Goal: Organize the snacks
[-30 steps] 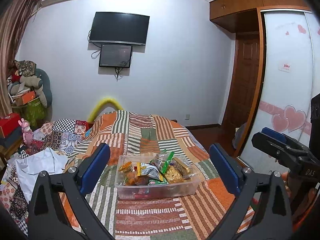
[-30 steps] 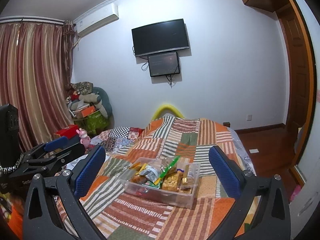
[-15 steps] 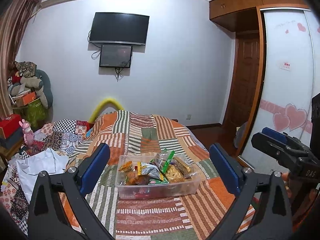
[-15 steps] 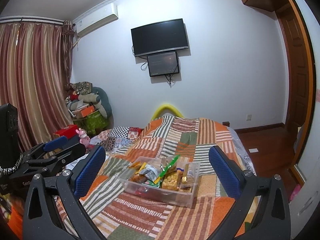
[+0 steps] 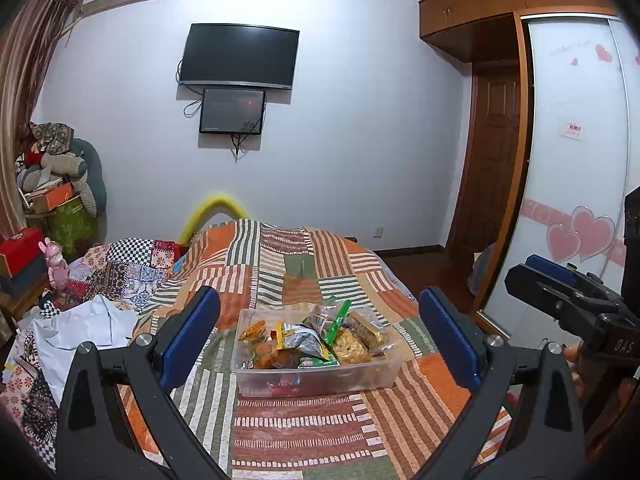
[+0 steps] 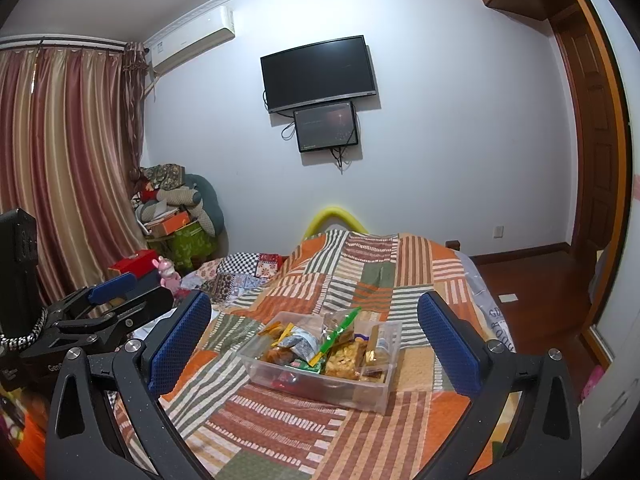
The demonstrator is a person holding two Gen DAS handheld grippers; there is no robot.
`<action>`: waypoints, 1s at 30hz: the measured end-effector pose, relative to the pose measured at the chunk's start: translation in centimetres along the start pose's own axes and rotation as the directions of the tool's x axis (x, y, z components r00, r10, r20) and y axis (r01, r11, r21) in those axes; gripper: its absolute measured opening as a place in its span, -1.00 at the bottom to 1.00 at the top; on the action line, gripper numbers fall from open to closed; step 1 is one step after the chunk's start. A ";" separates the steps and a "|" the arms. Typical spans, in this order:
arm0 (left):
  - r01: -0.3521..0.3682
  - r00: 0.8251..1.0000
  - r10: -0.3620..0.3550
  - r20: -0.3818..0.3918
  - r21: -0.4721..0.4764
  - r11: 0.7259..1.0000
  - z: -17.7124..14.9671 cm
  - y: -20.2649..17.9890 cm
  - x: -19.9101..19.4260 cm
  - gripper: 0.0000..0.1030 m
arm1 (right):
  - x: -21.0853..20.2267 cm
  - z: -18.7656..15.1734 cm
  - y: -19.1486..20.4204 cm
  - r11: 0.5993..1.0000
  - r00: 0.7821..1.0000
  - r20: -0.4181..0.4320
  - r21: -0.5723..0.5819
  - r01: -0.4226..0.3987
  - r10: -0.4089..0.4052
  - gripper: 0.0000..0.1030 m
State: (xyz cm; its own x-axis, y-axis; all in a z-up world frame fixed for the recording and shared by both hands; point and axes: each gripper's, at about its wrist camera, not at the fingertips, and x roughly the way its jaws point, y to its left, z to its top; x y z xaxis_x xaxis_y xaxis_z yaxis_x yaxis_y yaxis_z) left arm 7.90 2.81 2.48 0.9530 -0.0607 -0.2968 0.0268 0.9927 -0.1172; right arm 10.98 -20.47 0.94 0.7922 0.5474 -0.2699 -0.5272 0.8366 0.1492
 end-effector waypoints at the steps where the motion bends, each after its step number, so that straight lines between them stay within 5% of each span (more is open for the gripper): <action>1: 0.000 1.000 0.000 0.000 0.000 1.000 0.0 0.0 0.0 0.96 | 0.0 0.0 0.0 1.000 1.000 0.000 0.000 0.001 -0.001 1.00; 30: 0.019 1.000 -0.019 -0.012 0.019 1.000 -0.1 -0.8 0.2 0.99 | -0.1 -0.1 0.1 1.000 1.000 -0.006 -0.005 0.013 -0.013 1.00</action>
State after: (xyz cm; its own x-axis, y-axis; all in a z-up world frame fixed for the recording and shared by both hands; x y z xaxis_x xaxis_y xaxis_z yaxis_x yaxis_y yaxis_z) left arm 8.03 2.01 2.40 0.9487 -0.0806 -0.3057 0.0506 0.9932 -0.1051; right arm 10.87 -20.44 0.87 0.7973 0.5361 -0.2774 -0.5181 0.8436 0.1411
